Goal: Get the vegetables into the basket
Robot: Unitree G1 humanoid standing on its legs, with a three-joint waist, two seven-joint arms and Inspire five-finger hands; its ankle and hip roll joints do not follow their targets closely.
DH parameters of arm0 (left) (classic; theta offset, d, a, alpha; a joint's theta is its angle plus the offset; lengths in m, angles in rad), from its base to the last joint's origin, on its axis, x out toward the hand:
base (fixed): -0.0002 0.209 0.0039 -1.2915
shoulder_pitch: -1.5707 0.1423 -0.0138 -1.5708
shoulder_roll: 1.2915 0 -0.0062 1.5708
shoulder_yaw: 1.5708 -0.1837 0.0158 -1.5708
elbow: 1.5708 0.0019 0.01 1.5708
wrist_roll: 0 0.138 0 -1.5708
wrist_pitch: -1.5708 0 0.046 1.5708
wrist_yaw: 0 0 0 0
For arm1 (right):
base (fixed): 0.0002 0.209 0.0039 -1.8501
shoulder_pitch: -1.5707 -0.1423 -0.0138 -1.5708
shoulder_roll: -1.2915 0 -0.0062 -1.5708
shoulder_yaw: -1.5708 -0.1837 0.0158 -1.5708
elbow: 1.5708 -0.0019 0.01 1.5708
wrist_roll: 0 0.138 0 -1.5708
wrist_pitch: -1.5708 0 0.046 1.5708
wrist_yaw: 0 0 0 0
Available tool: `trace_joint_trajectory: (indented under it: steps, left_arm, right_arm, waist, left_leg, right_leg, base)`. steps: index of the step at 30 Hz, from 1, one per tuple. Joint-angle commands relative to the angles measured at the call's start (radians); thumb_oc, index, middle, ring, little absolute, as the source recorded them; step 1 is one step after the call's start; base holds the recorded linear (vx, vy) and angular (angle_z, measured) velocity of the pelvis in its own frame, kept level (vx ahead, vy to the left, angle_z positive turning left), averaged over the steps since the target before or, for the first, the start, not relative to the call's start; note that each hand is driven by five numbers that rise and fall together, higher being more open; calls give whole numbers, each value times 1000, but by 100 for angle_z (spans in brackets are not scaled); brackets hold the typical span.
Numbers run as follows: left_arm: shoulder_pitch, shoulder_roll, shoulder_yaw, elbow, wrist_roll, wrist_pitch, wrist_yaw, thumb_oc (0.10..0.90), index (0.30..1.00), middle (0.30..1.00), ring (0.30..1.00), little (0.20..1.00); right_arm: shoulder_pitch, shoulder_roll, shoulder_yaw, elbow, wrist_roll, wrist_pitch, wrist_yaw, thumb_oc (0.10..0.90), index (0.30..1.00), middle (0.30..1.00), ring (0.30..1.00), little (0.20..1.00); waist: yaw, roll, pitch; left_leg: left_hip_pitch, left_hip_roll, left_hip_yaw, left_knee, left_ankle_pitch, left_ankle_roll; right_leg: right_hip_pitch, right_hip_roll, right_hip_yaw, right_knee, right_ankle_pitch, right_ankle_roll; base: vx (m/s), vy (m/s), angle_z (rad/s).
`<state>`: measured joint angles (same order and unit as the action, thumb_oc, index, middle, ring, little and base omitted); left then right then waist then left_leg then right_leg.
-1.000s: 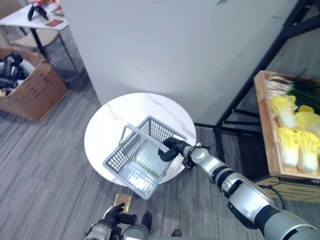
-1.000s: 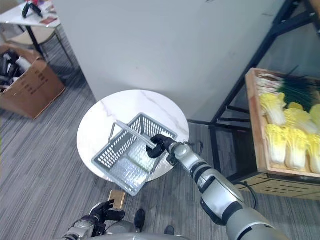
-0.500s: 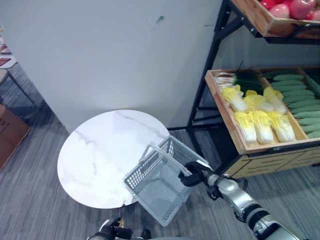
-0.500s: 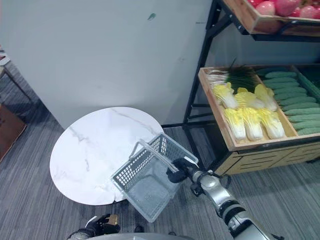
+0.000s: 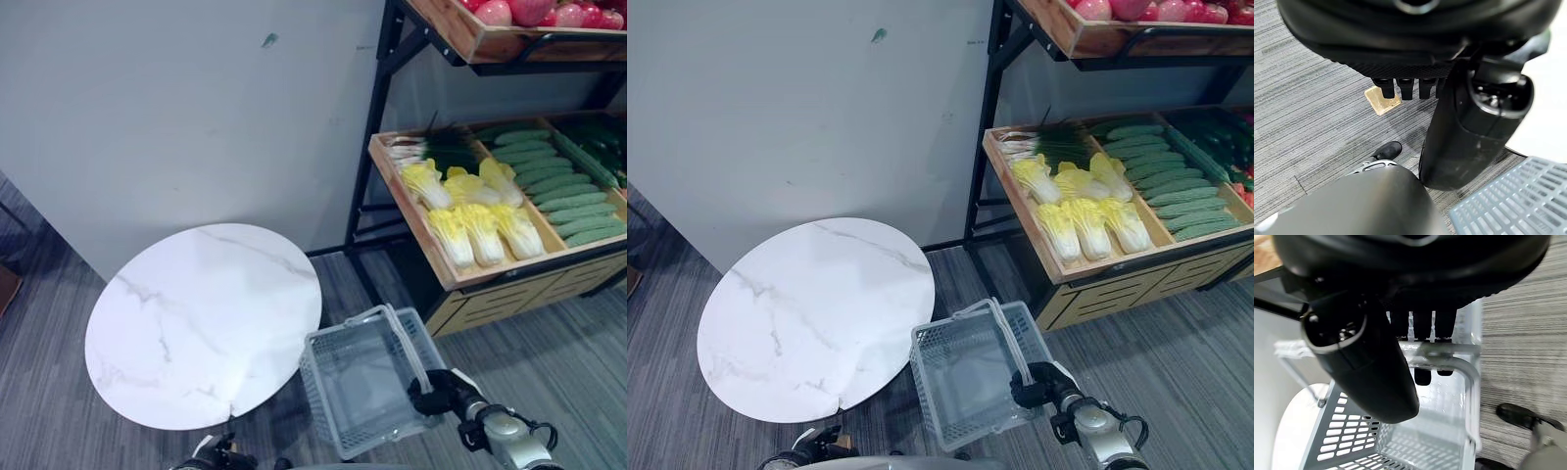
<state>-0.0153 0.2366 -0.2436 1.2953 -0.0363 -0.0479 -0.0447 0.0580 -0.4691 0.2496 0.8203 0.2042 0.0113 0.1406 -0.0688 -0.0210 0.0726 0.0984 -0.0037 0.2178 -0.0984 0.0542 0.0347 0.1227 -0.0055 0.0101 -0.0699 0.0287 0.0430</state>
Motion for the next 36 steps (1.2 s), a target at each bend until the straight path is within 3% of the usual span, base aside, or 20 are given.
trace_joint_trajectory:
  steps: [1, 10, 12, 16, 23, 30, 36]
  left_arm:
    - [-17, -18, -50, 65, 50, 2, -22, 900, 1000, 1000, 1000, 1000]
    - [-31, -9, -74, 60, 40, -7, -22, 900, 1000, 1000, 1000, 1000]
    - [-36, -12, -98, 59, 37, -14, -20, 900, 1000, 1000, 1000, 1000]
    - [-40, -19, -117, 55, 35, -17, -20, 900, 1000, 1000, 1000, 1000]
    - [-47, -25, -133, 57, 48, -21, -21, 900, 1000, 1000, 1000, 1000]
    - [-55, -16, -131, 57, 58, -25, -18, 900, 1000, 1000, 1000, 1000]
    - [-98, -2, -152, 47, 80, -32, -12, 900, 1000, 1000, 1000, 1000]
  right_arm:
    - [-114, -24, -71, -18, 37, -87, -25, 400, 300, 300, 300, 300]
    - [-100, 6, -151, 251, 112, -103, -61, 400, 300, 300, 300, 300]
    - [-108, 18, -217, 406, 174, -119, -94, 400, 300, 300, 300, 300]
    - [-106, 30, -231, 454, 199, -122, -98, 400, 300, 300, 300, 300]
    - [-103, 52, -229, 470, 248, -122, -79, 400, 300, 300, 300, 300]
    - [-108, 74, -221, 452, 264, -123, -79, 400, 300, 300, 300, 300]
    - [-84, 82, -207, 389, 248, -126, -77, 400, 300, 300, 300, 300]
  waist:
    - [18, -4, 8]
    - [2, 12, 10]
    - [-4, 23, 9]
    - [-6, 28, 9]
    - [-18, 31, 11]
    - [-42, 36, 26]
    - [-100, 38, 54]
  left_leg:
    - [74, -26, 51, 11, -140, -13]
    - [80, -30, 52, 11, -143, -13]
    - [85, -31, 51, 11, -146, -13]
    - [86, -32, 51, 11, -147, -12]
    - [85, -34, 71, 11, -150, -10]
    - [80, -39, 137, 11, -156, 0]
    - [49, -48, 195, 11, -156, 5]
  right_leg:
    - [-54, -33, -10, 23, 15, 80]
    - [-48, -30, -2, 22, 12, 81]
    - [-43, -32, -4, 20, 11, 83]
    - [-42, -32, -5, 18, 12, 83]
    - [-51, -32, 7, 20, 23, 91]
    - [-101, -26, 66, 49, 61, 118]
    - [-183, -27, 114, 101, 112, 153]
  base:
    - [28, -9, -3]
    - [10, -3, -3]
    - [0, 0, 0]
    - [0, 0, 0]
    - [-4, 7, -1]
    - [-37, 62, -28]
    - [-72, 102, -34]
